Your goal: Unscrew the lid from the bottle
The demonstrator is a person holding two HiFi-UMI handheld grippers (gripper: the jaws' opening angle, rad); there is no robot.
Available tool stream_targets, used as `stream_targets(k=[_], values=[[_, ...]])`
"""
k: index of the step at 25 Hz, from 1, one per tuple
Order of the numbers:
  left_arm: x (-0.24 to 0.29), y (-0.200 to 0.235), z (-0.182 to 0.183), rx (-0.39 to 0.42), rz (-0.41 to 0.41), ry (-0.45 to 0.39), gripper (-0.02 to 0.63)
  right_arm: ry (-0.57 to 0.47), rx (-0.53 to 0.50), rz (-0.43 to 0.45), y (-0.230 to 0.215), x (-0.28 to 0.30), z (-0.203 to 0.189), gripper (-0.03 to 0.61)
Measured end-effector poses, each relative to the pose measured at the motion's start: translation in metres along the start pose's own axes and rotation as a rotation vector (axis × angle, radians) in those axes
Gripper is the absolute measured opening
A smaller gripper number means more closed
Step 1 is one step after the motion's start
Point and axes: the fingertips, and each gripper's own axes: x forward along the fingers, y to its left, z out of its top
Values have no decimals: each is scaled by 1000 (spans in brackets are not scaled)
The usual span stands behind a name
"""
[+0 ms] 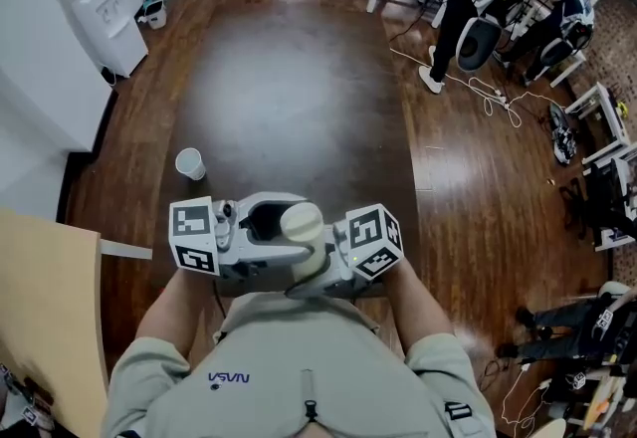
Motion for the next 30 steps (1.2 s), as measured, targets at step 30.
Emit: stream_targets(k=[30], values=[[-9, 74, -17, 374, 728, 21, 273, -88, 72, -1137, -145, -57, -15, 299]])
